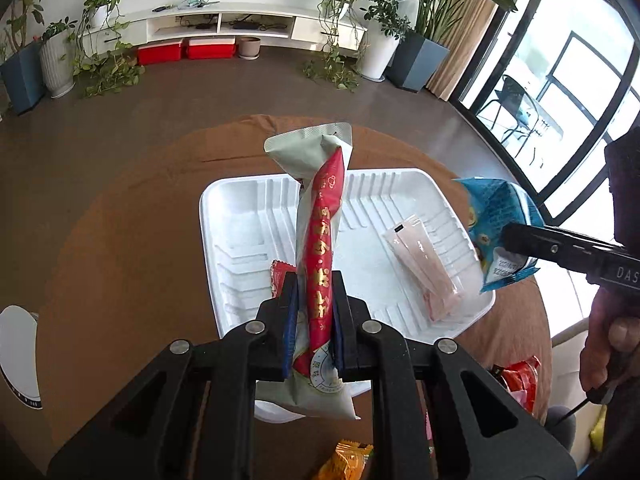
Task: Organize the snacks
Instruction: 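Carry the white-red bar with the left tool while the right tool carries the light-blue packet to the tray, then lower both packets into the tray and open both tools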
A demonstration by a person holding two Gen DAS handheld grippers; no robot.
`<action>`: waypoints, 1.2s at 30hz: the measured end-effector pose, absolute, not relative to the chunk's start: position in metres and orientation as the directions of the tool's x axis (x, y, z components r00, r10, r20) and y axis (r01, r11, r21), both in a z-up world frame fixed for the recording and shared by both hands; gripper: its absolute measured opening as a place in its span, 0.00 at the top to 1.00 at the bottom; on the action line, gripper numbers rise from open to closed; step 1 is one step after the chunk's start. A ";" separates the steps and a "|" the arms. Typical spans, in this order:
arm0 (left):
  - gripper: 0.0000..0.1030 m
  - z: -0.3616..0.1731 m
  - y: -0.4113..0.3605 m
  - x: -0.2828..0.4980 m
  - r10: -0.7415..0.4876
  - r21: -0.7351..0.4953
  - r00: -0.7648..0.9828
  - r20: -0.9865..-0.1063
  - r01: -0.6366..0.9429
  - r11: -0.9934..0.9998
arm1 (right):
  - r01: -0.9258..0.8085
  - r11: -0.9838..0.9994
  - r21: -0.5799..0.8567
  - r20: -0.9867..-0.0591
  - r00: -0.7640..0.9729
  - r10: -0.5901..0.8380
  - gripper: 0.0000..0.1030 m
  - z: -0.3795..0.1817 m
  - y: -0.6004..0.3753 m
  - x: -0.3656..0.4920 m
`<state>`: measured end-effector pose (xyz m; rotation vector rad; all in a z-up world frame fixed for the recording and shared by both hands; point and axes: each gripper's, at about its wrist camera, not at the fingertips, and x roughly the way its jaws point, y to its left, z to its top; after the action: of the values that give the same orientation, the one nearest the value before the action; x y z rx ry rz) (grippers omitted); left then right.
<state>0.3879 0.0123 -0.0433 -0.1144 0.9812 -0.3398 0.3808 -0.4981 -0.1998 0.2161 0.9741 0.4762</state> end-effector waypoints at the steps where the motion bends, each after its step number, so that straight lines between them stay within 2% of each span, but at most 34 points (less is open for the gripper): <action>1: 0.87 -0.050 0.009 0.390 -0.326 -0.240 0.501 -0.802 0.230 0.943 | -0.290 0.882 0.372 -0.754 0.460 0.469 0.61 -0.206 -0.492 0.387; 9: 0.87 -0.094 -0.007 0.413 -0.294 -0.204 0.459 -0.838 0.235 0.950 | -0.327 0.906 0.270 -0.817 0.420 0.395 0.61 -0.242 -0.454 0.397; 19: 0.85 -0.114 -0.030 0.426 -0.281 -0.190 0.445 -0.850 0.238 0.952 | -0.289 0.919 0.267 -0.843 0.391 0.368 0.60 -0.268 -0.453 0.401; 24: 0.76 -0.121 -0.032 0.432 -0.272 -0.182 0.431 -0.860 0.239 0.954 | -0.273 0.921 0.279 -0.846 0.385 0.370 0.59 -0.273 -0.456 0.401; 30: 0.75 -0.120 -0.029 0.437 -0.269 -0.182 0.446 -0.853 0.229 0.956 | -0.255 0.925 0.280 -0.847 0.388 0.363 0.59 -0.274 -0.459 0.403; 32: 0.75 -0.116 -0.027 0.434 -0.270 -0.181 0.456 -0.848 0.230 0.956 | -0.257 0.924 0.283 -0.843 0.393 0.368 0.56 -0.271 -0.459 0.402; 34: 0.75 -0.110 -0.025 0.429 -0.271 -0.182 0.467 -0.842 0.228 0.957 | -0.259 0.925 0.277 -0.839 0.404 0.365 0.45 -0.267 -0.460 0.399; 36: 0.67 -0.099 -0.020 0.419 -0.274 -0.183 0.488 -0.828 0.227 0.957 | -0.259 0.924 0.280 -0.830 0.419 0.369 0.40 -0.259 -0.462 0.396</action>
<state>0.4189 -0.0197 -0.0992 -0.0512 1.0160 -0.3049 0.3961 -0.4621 -0.2593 0.1148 1.0683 0.3949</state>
